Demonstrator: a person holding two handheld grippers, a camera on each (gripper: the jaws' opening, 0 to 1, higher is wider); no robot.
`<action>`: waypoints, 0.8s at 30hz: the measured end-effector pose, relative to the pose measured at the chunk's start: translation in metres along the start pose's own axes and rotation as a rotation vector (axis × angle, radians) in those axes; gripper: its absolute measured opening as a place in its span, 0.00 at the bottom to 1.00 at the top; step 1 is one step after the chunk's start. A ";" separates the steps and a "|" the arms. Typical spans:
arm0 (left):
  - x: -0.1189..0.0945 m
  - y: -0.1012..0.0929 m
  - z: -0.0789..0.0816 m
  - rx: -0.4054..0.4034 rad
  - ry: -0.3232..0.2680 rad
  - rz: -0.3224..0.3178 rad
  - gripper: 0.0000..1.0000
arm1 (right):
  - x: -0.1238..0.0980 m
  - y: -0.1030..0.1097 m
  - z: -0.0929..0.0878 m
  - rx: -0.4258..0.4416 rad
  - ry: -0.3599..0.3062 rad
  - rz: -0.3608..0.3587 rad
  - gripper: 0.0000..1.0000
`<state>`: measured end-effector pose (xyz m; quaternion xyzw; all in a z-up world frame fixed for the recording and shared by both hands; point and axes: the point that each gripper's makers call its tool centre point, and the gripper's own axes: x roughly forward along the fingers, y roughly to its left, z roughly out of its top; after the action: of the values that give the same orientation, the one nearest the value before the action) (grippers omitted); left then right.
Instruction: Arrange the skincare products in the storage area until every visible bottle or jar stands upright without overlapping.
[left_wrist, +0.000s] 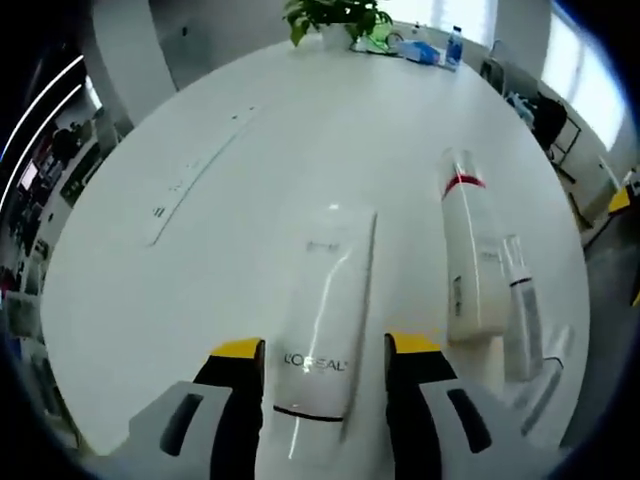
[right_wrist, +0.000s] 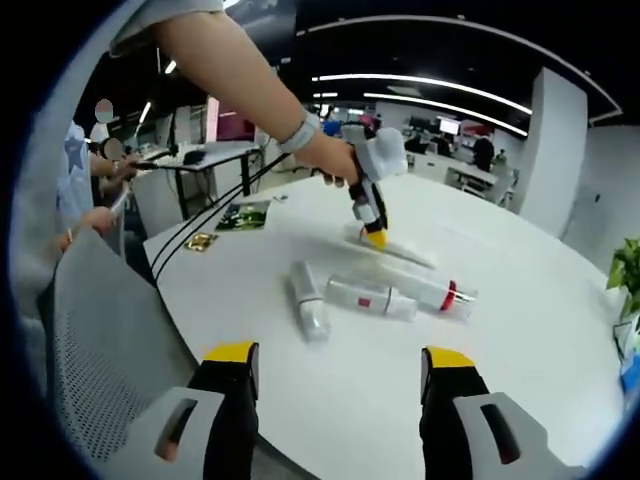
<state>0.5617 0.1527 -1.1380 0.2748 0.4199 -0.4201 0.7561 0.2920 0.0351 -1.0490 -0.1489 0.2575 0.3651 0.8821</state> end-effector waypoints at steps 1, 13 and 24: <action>0.002 0.000 -0.001 0.014 0.008 -0.003 0.43 | 0.000 0.000 0.000 0.001 0.001 0.000 0.66; 0.003 -0.007 -0.001 -0.020 -0.004 -0.021 0.27 | 0.001 -0.001 -0.002 0.001 0.009 -0.002 0.65; 0.002 -0.007 -0.004 -0.125 -0.016 0.026 0.22 | 0.000 -0.003 -0.001 0.004 0.002 -0.011 0.65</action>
<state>0.5540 0.1517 -1.1422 0.2293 0.4357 -0.3853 0.7805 0.2940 0.0332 -1.0494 -0.1492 0.2585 0.3594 0.8842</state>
